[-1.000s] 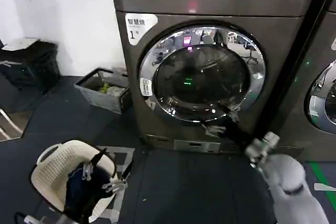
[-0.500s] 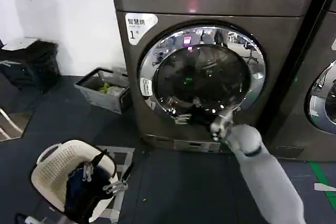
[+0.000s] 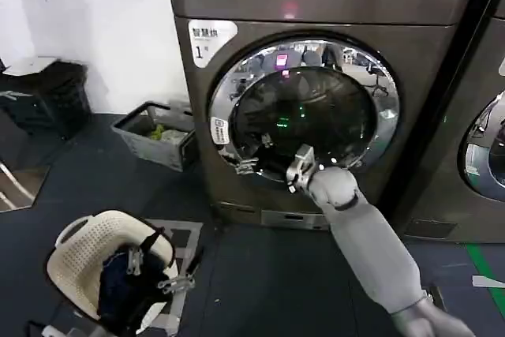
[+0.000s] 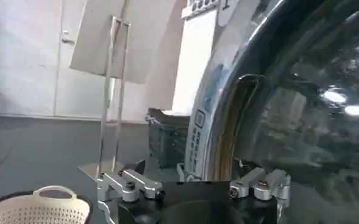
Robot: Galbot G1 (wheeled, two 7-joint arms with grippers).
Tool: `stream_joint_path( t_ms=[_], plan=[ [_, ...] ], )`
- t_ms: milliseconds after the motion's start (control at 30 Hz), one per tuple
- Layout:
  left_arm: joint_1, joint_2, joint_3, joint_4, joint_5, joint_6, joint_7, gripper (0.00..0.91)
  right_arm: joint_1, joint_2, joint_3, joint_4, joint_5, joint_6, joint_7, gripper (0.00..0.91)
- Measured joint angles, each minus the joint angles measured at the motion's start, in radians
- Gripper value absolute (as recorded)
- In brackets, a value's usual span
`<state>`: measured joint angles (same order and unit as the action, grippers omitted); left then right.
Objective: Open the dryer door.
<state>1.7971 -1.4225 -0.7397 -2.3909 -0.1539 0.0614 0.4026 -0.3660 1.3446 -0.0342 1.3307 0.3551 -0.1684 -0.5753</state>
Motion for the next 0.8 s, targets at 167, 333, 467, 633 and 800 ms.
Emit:
stream_joint_path(
  t_ms=[167,333,467,633,800],
  plan=[
    [0.000,0.000,0.002,0.003,0.013,0.005,-0.005,0.907,0.023,0.018,-0.014,-0.040,0.002,0.002,-0.007,0.907],
    [0.000,0.000,0.010,0.003,0.032,0.035,0.002,0.907,0.038,0.025,-0.019,-0.062,0.005,0.002,-0.045,0.907],
    [-0.004,0.001,0.012,0.005,0.031,0.043,0.002,0.907,0.044,0.026,-0.018,-0.074,0.016,0.011,-0.071,0.907],
    [-0.009,0.000,0.018,0.004,0.030,0.081,0.012,0.907,0.036,0.013,-0.009,-0.067,0.034,0.001,-0.121,0.907],
    [-0.014,0.002,0.026,0.001,0.032,0.098,0.002,0.907,0.023,-0.008,0.004,-0.062,0.040,0.005,-0.194,0.907]
  ],
)
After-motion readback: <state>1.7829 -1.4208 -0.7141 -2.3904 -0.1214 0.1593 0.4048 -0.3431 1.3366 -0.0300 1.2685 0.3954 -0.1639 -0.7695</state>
